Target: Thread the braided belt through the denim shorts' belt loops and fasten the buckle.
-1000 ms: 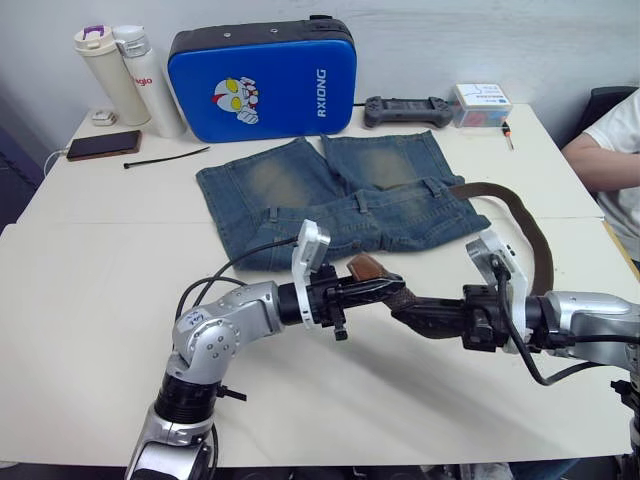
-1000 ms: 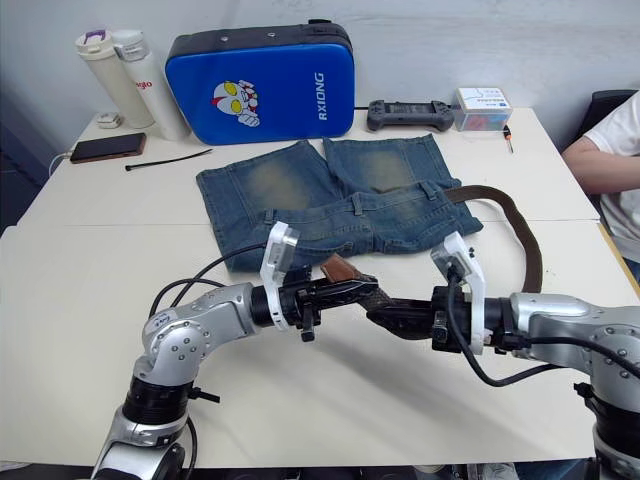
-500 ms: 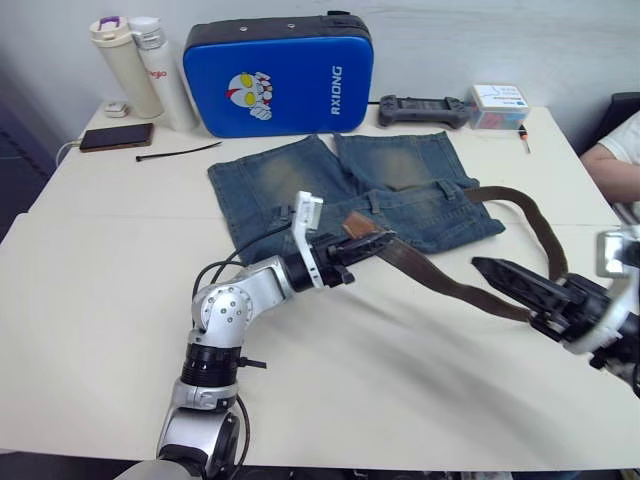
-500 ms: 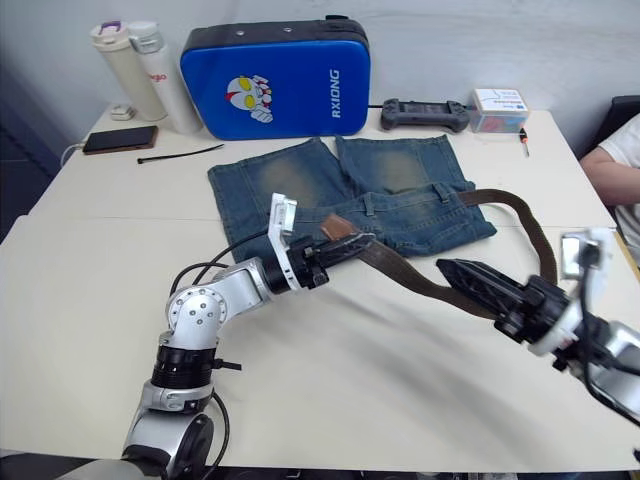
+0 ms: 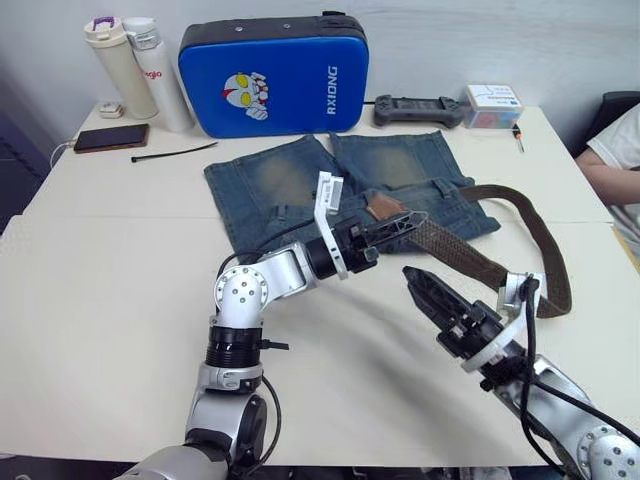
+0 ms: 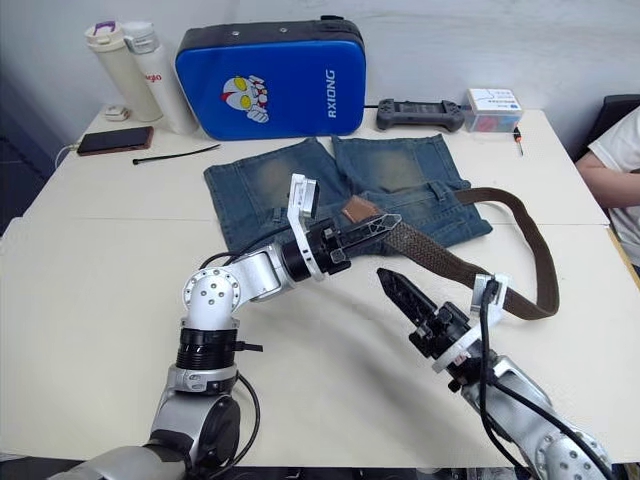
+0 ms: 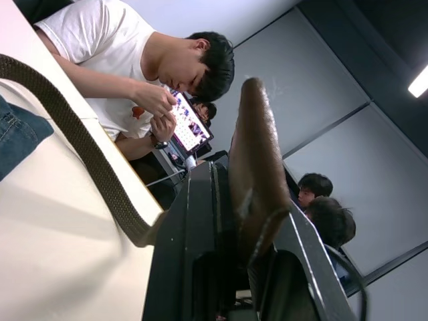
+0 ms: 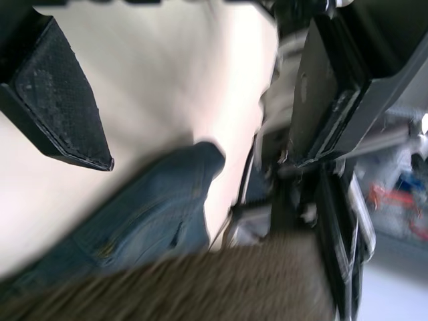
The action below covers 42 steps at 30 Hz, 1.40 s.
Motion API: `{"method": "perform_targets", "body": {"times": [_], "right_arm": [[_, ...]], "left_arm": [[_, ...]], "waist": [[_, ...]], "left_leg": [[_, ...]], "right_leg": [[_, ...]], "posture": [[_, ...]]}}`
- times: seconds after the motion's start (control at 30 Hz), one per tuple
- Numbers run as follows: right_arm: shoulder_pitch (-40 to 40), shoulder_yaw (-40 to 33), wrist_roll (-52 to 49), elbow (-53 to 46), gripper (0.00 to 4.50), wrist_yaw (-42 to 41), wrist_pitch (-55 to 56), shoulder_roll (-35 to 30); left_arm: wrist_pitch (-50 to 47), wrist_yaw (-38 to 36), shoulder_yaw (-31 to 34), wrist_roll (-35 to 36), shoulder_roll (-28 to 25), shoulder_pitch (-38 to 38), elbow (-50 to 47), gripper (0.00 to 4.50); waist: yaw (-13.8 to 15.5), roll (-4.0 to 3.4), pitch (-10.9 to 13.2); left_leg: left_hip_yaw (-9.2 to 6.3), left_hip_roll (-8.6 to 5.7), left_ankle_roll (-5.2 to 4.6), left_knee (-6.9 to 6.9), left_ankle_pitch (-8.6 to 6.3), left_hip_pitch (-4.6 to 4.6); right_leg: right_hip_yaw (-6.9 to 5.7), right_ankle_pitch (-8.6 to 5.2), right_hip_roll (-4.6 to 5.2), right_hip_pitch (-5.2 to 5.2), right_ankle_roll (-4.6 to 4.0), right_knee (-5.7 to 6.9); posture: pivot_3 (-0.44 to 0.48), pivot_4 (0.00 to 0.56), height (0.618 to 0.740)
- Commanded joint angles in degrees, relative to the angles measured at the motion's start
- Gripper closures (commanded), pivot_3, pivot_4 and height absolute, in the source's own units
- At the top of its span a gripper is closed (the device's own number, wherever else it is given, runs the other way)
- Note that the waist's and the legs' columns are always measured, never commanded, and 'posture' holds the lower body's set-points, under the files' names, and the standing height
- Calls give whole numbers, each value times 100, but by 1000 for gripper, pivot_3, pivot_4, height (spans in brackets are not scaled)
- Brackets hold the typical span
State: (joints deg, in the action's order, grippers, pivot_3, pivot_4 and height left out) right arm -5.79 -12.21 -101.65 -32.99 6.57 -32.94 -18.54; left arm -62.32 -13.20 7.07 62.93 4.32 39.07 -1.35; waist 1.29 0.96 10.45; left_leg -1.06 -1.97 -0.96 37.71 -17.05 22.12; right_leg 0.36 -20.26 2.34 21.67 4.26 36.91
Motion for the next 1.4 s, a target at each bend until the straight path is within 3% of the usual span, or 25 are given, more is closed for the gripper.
{"method": "perform_targets", "body": {"times": [0.03,0.3,0.4,0.57,0.87,1.0,1.13,1.23,1.3,1.33,1.4], "right_arm": [[375,-130,-169,90,37,-98,431,295],[720,-110,-200,89,37,-117,607,513],[654,-40,-220,30,790,-176,509,464],[521,81,-35,-30,3212,-228,388,348],[615,15,-55,31,3212,-241,458,352],[616,-42,-116,35,4480,-256,484,355],[564,-254,-196,-12,4480,-320,476,188],[406,-710,-407,-44,4480,-463,441,-227],[282,-1013,-504,4,4500,-529,419,-500],[233,-1153,-497,37,4500,-558,400,-639],[156,-1369,-500,83,4500,-607,329,-884]], "left_arm": [[-2,106,-68,110,84,-53,-371,4500],[117,329,-55,47,108,-86,-382,4500],[153,403,-36,30,116,-76,-335,4500],[174,395,-28,53,117,-52,-282,4500],[191,320,-6,50,85,9,-172,4500],[199,294,-15,38,70,19,-160,4500],[205,239,-59,-10,3,18,-196,4500],[198,-147,-291,-223,-367,74,-324,4500],[288,-457,-417,-434,-703,110,-341,3490],[441,-693,-566,-692,-963,159,-341,3196],[1005,-1208,-1141,-1573,-1602,286,-327,2259]], "waist": [[-2,-1,0],[-2,-1,-1],[-4,-2,-1],[-4,-2,-1],[-8,-2,-1],[-11,-2,-1],[-8,-1,-1],[0,-2,0],[-1,-3,-1],[0,-3,-1],[-24,-4,0]], "left_leg": [[0,-1,0,0,0,0],[-1,0,-2,-1,-1,3],[-1,0,-2,-1,-1,3],[-1,0,-3,-2,-1,3],[0,0,-4,-2,-2,4],[-1,0,-4,-2,-2,3],[0,0,-4,-2,-2,4],[0,-1,-5,-2,-2,5],[0,-1,-5,-3,-2,5],[0,-1,-5,-5,-2,5],[1,-1,-4,-7,-2,4]], "right_leg": [[0,0,0,0,0,0],[-2,0,0,1,0,-1],[-1,0,1,1,-1,0],[-1,0,1,2,-1,-1],[-1,0,1,2,-1,-1],[-1,0,1,2,-1,-1],[-1,0,1,2,-1,-1],[-1,0,2,2,-1,-1],[-2,0,1,2,-1,-3],[-1,0,2,2,-1,-4],[-1,0,1,2,-1,-2]], "posture": [[0,150,740],[0,150,740],[0,150,740],[0,150,740],[0,150,740],[0,150,740],[0,150,740],[0,150,740],[0,150,740],[0,150,740],[0,150,740]]}}
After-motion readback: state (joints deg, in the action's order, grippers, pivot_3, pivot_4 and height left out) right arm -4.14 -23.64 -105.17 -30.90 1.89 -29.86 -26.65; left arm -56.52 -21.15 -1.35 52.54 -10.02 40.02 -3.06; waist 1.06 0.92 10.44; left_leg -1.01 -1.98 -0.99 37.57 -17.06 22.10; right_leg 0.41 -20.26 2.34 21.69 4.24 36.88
